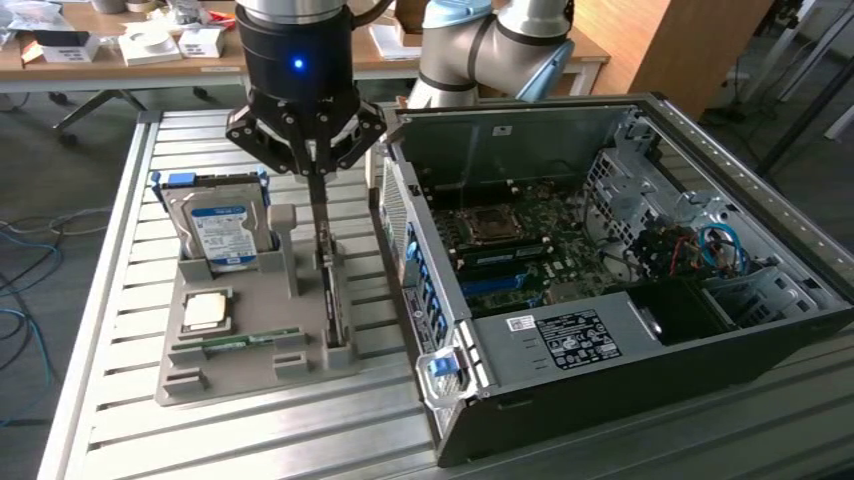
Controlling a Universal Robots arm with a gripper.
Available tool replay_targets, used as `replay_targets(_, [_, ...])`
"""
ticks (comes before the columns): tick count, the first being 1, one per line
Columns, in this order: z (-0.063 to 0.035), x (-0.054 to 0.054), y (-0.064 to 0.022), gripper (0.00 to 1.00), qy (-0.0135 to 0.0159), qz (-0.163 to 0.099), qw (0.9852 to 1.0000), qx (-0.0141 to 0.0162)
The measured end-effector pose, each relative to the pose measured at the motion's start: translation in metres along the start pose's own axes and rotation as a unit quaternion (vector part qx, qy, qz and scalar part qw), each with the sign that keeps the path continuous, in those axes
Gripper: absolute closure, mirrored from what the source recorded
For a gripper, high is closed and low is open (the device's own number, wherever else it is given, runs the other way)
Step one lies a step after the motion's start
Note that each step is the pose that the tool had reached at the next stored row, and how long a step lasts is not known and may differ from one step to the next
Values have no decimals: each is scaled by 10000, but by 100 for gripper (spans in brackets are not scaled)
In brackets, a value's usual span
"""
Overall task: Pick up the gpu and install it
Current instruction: 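Reach for the gpu, then pick up the gpu and move the gpu toward the slot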
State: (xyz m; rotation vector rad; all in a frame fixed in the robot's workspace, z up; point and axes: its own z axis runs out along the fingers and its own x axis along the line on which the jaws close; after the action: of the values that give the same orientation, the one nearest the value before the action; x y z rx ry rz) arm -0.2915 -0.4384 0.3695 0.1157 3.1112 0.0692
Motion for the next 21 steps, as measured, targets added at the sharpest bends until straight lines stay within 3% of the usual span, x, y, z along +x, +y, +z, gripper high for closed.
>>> replay_targets(16, [8,0,-1,89,1,0,10000,1])
replay_targets(18, [8,0,-1,84,1,0,10000,1])
replay_targets(21, [8,0,-1,65,1,0,10000,1])
